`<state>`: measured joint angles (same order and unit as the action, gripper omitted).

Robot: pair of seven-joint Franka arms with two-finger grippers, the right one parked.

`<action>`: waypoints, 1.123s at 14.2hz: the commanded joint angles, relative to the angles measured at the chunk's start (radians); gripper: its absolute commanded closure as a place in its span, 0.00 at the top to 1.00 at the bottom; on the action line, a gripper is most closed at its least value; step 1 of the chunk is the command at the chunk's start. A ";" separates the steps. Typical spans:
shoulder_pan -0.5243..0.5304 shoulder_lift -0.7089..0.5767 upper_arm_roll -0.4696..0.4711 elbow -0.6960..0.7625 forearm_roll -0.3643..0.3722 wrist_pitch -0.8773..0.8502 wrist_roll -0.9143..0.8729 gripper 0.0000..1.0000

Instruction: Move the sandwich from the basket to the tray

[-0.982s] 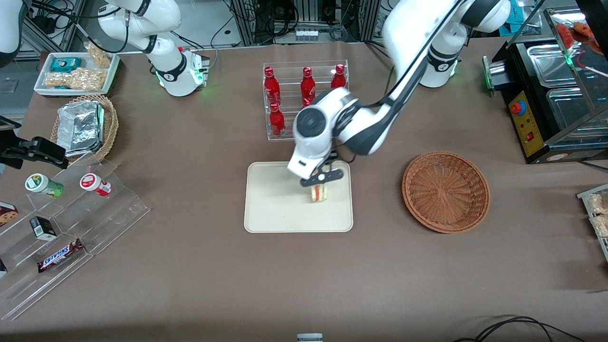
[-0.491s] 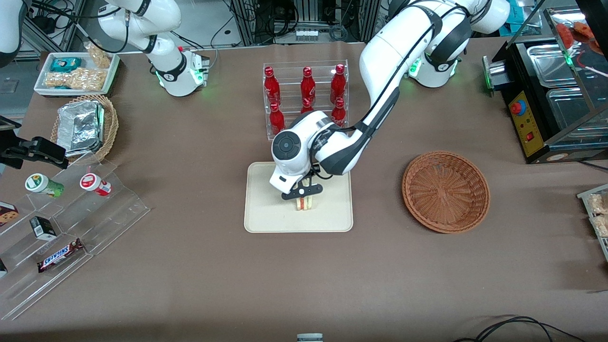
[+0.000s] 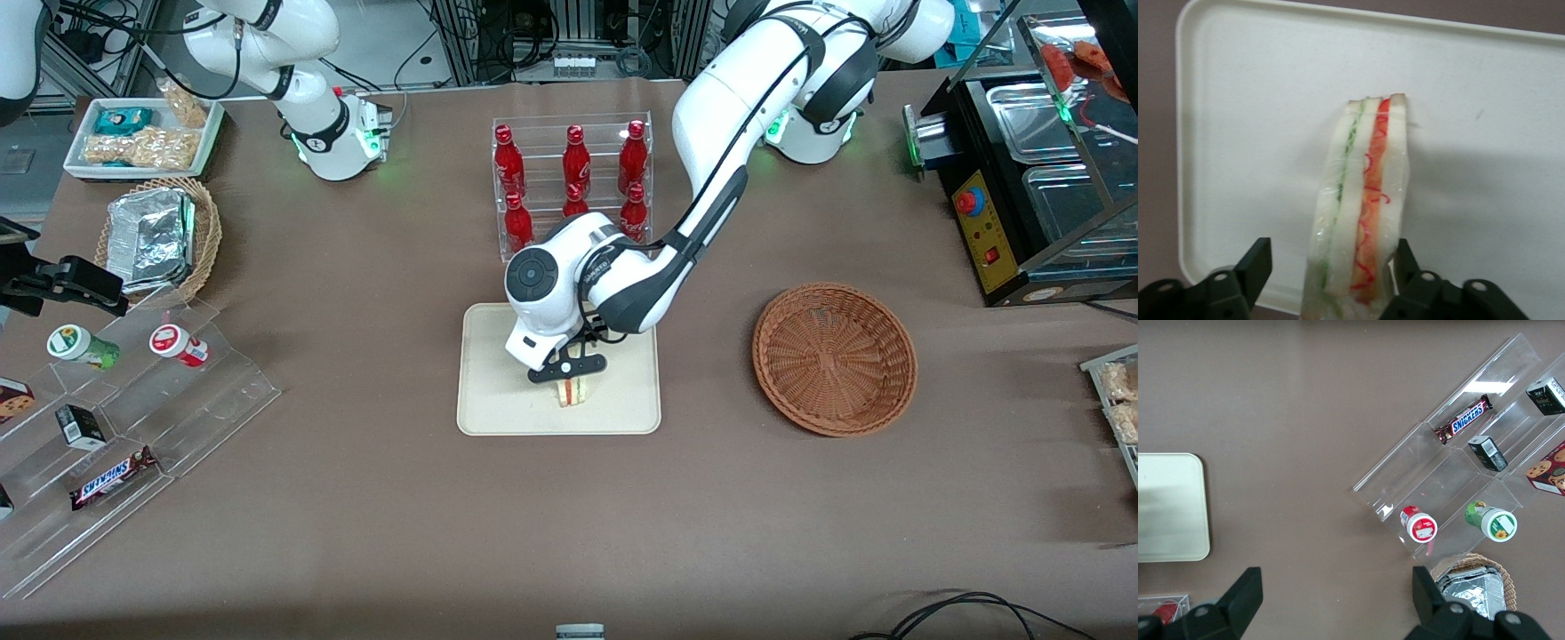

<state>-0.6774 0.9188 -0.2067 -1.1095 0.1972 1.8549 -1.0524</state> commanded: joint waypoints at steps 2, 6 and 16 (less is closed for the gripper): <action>0.060 -0.110 0.006 0.027 0.004 -0.184 0.021 1.00; 0.211 -0.259 0.006 0.017 -0.108 -0.313 0.199 1.00; 0.656 -0.616 0.012 -0.191 -0.127 -0.617 0.696 1.00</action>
<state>-0.0746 0.4147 -0.1881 -1.1400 0.0529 1.2147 -0.3941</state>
